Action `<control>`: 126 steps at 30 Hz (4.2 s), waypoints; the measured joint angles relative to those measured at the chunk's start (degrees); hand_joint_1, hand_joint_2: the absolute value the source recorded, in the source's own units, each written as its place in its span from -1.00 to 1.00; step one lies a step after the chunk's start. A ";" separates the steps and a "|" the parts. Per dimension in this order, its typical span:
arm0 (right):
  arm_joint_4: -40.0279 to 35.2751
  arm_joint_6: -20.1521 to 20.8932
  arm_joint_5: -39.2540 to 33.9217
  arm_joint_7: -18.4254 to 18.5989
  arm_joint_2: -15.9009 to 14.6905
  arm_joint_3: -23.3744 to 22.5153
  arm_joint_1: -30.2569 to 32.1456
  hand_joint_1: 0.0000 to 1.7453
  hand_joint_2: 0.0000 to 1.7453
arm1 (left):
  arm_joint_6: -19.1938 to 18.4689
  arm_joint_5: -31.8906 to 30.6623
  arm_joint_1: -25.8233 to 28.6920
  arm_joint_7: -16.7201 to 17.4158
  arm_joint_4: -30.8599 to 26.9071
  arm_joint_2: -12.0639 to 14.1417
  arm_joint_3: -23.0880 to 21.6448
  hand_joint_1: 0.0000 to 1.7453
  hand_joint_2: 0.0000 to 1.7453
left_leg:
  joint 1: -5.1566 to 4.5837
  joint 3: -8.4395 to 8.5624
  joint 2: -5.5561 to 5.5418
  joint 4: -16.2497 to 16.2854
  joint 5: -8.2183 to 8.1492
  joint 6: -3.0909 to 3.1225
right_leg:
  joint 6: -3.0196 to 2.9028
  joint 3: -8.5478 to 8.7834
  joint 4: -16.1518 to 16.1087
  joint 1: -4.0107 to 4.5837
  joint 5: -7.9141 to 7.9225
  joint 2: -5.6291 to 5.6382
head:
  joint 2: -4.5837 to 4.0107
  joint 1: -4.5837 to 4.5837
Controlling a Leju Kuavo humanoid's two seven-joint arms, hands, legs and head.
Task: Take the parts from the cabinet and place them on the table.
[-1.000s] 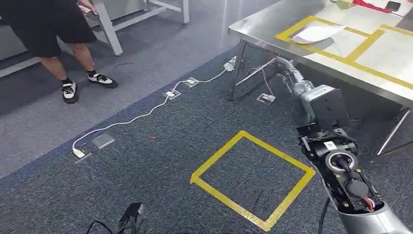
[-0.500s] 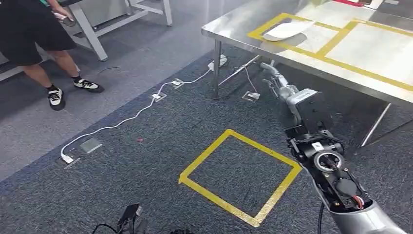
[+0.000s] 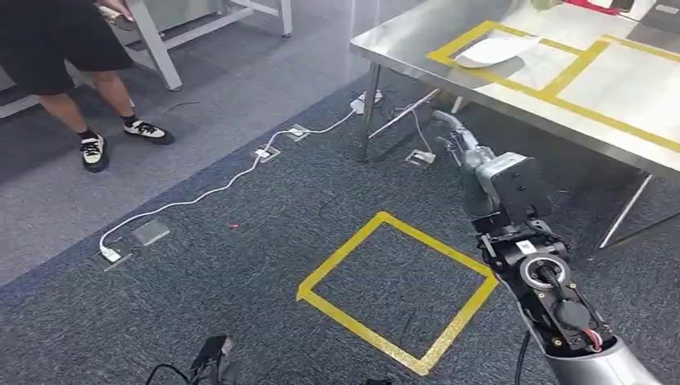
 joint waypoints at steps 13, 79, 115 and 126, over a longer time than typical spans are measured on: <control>-0.17 0.07 -0.02 0.00 0.13 0.00 -0.48 -1.00 -1.00 | -0.04 0.00 -0.17 -0.11 0.02 -0.35 0.00 -1.00 -1.00 | -0.40 -6.43 0.37 15.88 -7.97 -1.49 | -3.45 7.93 -16.60 1.25 7.04 -0.15 | 0.00 -0.74; 1.33 -1.31 -0.42 -0.41 0.13 -0.37 0.07 -1.00 -1.00 | 1.11 -0.50 -0.27 -0.39 0.09 -0.09 -0.04 -1.00 -1.00 | -0.23 -0.01 0.64 -2.75 1.72 -2.12 | -2.14 3.52 -14.98 1.55 7.08 0.08 | 0.00 -2.77; 2.08 -2.78 -1.07 -0.76 0.17 -0.74 0.48 -1.00 1.00 | 1.05 -0.98 -0.31 -0.59 0.11 -0.55 -0.28 -1.00 1.00 | 1.23 -3.58 0.03 -0.76 2.57 -0.16 | -0.70 3.92 -10.12 0.83 1.51 0.59 | 0.00 -2.20; 2.51 -7.45 -0.52 -0.09 0.31 -1.51 0.02 -1.00 1.00 | 1.11 -0.98 -0.33 -1.12 0.13 -0.44 -0.28 -1.00 1.00 | -0.04 -0.60 -0.18 -2.84 2.87 -0.50 | -4.09 5.49 -13.38 1.97 5.32 0.24 | 0.00 -0.33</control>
